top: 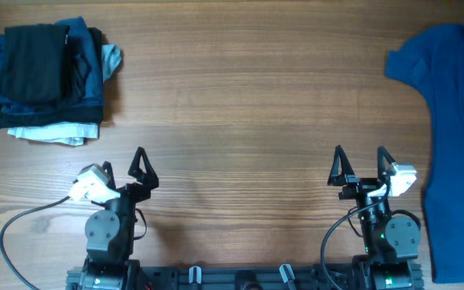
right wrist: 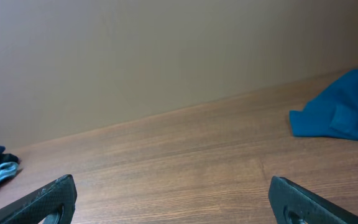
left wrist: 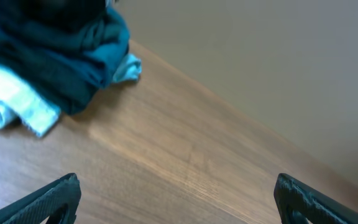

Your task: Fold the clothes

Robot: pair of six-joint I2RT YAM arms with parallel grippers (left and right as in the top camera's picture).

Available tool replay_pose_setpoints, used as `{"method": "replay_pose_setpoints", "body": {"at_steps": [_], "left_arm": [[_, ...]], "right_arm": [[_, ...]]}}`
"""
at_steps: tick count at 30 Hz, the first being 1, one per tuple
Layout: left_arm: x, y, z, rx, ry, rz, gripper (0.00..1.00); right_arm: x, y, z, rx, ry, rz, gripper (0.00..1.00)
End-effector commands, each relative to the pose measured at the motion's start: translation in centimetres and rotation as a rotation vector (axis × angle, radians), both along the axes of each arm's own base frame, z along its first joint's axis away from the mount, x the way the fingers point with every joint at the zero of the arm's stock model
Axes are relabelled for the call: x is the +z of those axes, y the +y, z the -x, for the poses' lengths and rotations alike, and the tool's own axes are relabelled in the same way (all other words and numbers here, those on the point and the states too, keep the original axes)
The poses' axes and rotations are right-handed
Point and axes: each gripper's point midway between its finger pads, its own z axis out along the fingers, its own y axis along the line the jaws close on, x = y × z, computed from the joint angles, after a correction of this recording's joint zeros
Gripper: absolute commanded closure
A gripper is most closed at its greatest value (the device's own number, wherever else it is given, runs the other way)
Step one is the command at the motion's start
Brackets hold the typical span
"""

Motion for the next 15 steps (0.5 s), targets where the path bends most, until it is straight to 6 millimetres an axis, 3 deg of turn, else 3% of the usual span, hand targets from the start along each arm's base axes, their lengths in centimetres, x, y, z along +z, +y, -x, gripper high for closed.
{"method": "replay_pose_setpoints", "body": {"at_steps": [1, 9, 15], "left_arm": [[1.5, 0.1, 0.2, -0.022, -0.057, -0.181, 0.0], [1.5, -1.9, 0.4, -0.191, -0.071, -0.469, 0.0], [1.5, -1.9, 0.4, -0.199, -0.07, -0.57, 0.0]], "right_arm": [[0.3, -0.4, 0.0, -0.02, -0.015, 0.016, 0.0], [0.3, -0.4, 0.0, -0.02, -0.015, 0.015, 0.0], [0.3, -0.4, 0.0, -0.02, -0.015, 0.016, 0.0]]}}
